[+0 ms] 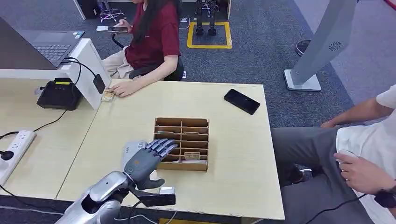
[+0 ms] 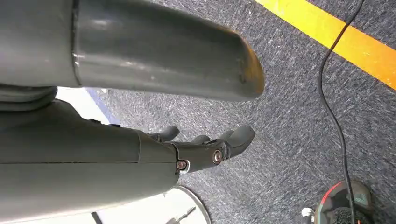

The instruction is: Pass the card to the sensor for recognition and then transmit it.

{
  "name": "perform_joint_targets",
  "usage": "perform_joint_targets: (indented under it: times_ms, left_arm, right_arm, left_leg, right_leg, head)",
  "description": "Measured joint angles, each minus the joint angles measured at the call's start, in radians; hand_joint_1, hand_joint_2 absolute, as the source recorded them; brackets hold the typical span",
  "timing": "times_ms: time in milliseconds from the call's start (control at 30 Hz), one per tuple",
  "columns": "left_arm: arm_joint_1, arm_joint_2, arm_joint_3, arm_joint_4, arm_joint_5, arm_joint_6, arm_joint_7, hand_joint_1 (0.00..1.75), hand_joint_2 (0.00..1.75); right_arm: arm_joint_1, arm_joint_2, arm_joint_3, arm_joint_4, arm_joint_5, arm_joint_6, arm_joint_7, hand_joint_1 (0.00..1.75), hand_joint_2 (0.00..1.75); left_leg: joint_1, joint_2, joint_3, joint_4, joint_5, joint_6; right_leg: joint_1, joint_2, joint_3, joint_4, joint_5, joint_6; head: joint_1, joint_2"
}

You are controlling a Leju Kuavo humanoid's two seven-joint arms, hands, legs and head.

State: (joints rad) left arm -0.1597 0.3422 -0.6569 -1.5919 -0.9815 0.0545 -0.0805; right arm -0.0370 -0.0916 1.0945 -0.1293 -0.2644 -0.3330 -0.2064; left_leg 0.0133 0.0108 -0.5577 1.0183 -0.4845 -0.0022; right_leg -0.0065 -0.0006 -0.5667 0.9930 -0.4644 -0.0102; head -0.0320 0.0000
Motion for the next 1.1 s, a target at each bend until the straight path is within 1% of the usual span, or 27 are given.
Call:
perform_joint_targets:
  times_ms: [300,633,1100]
  left_arm:
    - [-0.006,-0.015,0.0,0.028,0.003,0.0,0.003,0.0,1.75]
    - [-0.014,-0.024,0.0,0.053,0.002,0.004,0.035,0.0,1.75]
    - [-0.017,-0.025,0.013,0.058,-0.001,0.005,0.037,0.0,1.75]
  right_arm:
    - [-0.002,0.0,0.0,0.0,0.0,0.0,0.0,0.0,0.0]
    - [-0.002,0.001,0.002,0.0,0.0,-0.001,-0.003,0.0,0.0]
    - [-0.002,0.001,0.002,0.0,0.0,-0.007,-0.01,0.0,0.0]
  left_leg:
    - [0.0,0.0,0.0,0.0,0.0,0.0]
    - [0.0,0.0,0.0,0.0,0.0,0.0]
    - [0.0,0.0,0.0,0.0,0.0,0.0]
  right_leg:
    - [0.0,0.0,0.0,0.0,0.0,0.0]
    - [0.0,0.0,0.0,0.0,0.0,0.0]
    - [0.0,0.0,0.0,0.0,0.0,0.0]
  head:
    - [0.0,0.0]
    - [0.0,0.0]
    - [0.0,0.0]
